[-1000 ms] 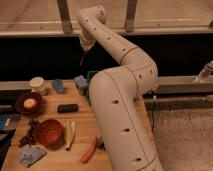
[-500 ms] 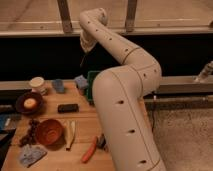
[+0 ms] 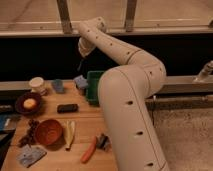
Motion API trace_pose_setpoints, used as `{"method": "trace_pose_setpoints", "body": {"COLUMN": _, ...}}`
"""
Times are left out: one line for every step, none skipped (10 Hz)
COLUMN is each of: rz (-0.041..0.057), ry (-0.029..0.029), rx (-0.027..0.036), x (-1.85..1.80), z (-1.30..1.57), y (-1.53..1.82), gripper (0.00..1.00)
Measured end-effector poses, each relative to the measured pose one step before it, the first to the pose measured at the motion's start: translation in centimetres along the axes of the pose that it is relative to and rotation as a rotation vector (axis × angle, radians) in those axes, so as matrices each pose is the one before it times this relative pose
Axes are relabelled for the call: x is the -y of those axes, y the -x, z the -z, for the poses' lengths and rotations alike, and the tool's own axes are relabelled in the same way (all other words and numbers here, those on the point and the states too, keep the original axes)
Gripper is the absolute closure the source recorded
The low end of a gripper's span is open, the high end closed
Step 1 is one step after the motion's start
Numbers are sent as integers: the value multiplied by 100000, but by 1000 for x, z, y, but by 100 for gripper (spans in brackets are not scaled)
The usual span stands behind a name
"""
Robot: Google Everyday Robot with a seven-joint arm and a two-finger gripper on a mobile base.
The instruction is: Place fork in plastic cup
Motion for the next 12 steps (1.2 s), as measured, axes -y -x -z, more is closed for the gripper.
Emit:
{"method": "trace_pose_setpoints", "body": {"rz": 2079, "ry": 984, "rx": 856, "x": -541, "z": -170, "y": 1038, "gripper": 100}}
{"method": "trace_pose_setpoints", "body": {"rz": 2011, "ry": 1210, "rx": 1045, "x": -472, "z": -151, "y": 1155, "gripper": 100}}
{"method": "trace_pose_setpoints", "body": {"rz": 1255, "ry": 1501, "rx": 196, "x": -201, "z": -176, "y": 553, "gripper": 100}}
{"method": "trace_pose_setpoints", "body": {"rz": 1124, "ry": 1592, "rx": -690, "x": -222, "z": 44, "y": 194, "gripper": 100}}
{"method": "trace_pose_setpoints", "body": {"rz": 1374, "ry": 1746, "rx": -713, "x": -806, "z": -37, "y": 224, "gripper": 100}}
{"method": "trace_pose_setpoints", "body": {"rz": 1784, "ry": 2499, "rx": -536, "x": -1403, "z": 145, "y": 337, "gripper": 100}}
{"method": "trace_pose_setpoints", "body": {"rz": 1345, "ry": 2873, "rx": -726, "x": -1176, "z": 180, "y": 26, "gripper": 100}}
{"method": "trace_pose_setpoints", "body": {"rz": 633, "ry": 2026, "rx": -676, "x": -659, "z": 53, "y": -143, "gripper": 100}}
{"method": "trace_pose_setpoints", "body": {"rz": 1042, "ry": 3323, "rx": -842, "x": -1311, "z": 45, "y": -153, "gripper": 100}}
{"method": "trace_pose_setpoints", "body": {"rz": 1116, "ry": 2350, "rx": -498, "x": -1172, "z": -83, "y": 95, "gripper": 100}}
{"method": "trace_pose_setpoints", "body": {"rz": 474, "ry": 1502, "rx": -347, "x": -482, "z": -135, "y": -33, "gripper": 100}}
{"method": "trace_pose_setpoints", "body": {"rz": 332, "ry": 2081, "rx": -276, "x": -443, "z": -95, "y": 18, "gripper": 100}}
